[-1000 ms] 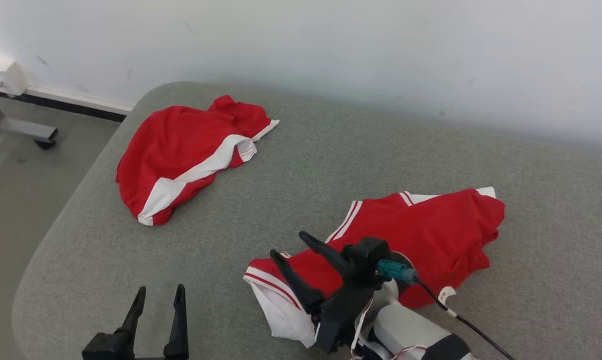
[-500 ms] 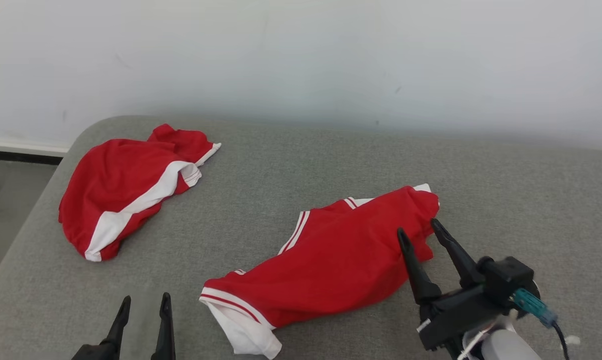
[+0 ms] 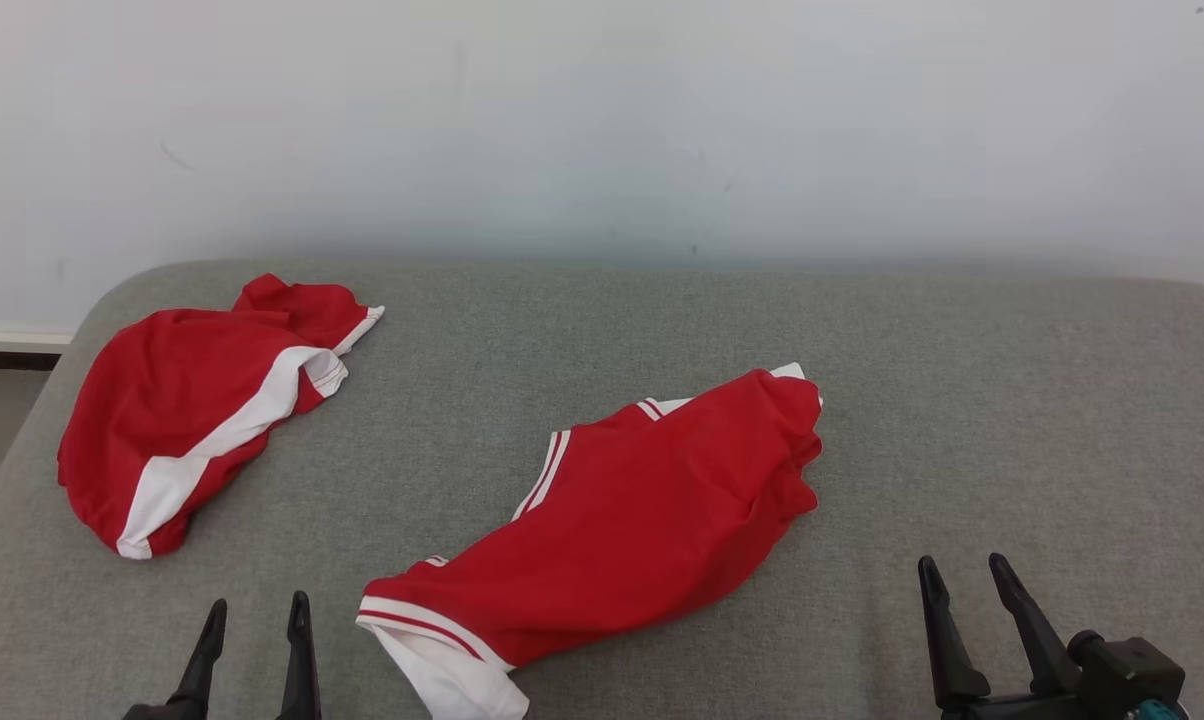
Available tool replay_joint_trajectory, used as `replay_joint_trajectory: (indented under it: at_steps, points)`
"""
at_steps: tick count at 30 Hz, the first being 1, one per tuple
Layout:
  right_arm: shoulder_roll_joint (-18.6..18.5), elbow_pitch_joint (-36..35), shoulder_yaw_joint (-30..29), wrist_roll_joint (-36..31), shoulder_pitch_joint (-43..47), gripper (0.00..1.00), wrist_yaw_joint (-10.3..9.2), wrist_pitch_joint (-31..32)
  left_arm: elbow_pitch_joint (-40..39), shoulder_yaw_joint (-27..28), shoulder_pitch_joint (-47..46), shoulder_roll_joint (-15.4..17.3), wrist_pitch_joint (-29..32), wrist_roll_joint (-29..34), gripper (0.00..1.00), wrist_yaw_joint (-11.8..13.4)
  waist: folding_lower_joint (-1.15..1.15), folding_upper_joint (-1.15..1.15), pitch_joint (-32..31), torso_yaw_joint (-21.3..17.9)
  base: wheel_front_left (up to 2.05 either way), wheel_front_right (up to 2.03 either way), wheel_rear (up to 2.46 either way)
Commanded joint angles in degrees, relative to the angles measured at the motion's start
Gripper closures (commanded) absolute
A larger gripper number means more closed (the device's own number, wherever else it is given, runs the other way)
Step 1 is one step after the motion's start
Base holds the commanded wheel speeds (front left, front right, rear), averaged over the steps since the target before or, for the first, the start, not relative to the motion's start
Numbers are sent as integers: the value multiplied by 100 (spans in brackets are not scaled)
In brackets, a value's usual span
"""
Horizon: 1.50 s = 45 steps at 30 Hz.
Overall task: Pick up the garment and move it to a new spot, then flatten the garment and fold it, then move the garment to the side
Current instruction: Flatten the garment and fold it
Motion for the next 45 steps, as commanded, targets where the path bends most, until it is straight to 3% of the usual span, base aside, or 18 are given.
replay_joint_trajectory:
  at_steps: [1, 9, 21, 28, 29, 31, 36, 45]
  points:
    - [-7, -5, -19, -22, -29, 0, -12, -2, -21, 7, 29, 12, -20, 39, 0, 26, 0, 0, 11, 2, 0, 0, 0]
    - [-192, 585, 227, -23, -729, 0, -12, -3, 27, -63, -90, -29, -20, 36, 0, 8, 0, 0, 87, 234, 0, 0, 0]
    - [-425, 2634, 663, 144, -2114, 0, -12, -3, 10, -214, -273, -94, -20, -20, 0, 26, 0, 0, 476, 926, 0, 0, 0]
    - [-328, 3783, 967, 439, -2642, 0, -12, 2, 2, -220, -386, -105, -20, -24, 0, 21, 0, 0, 670, 1210, 0, 0, 0]
    - [-307, 3918, 1021, 503, -2711, 14, -12, 1, 1, -221, -403, -107, -20, -26, 0, 19, 0, 0, 683, 1231, 0, 0, 0]
    - [-259, 4092, 1124, 623, -2796, 100, -12, 0, 1, -216, -429, -110, -20, -31, 0, 13, 0, 0, 704, 1262, 0, 0, 0]
    - [-347, 3937, 1166, 848, -2802, 100, -13, -2, 0, -157, -427, -116, -20, -25, 0, 25, 0, 0, 703, 1208, 0, 0, 0]
    - [-649, 2514, 552, 819, -2115, 100, -13, -2, 13, -99, -216, -116, -20, -37, 0, 62, 0, 0, 412, 883, 0, 0, 0]
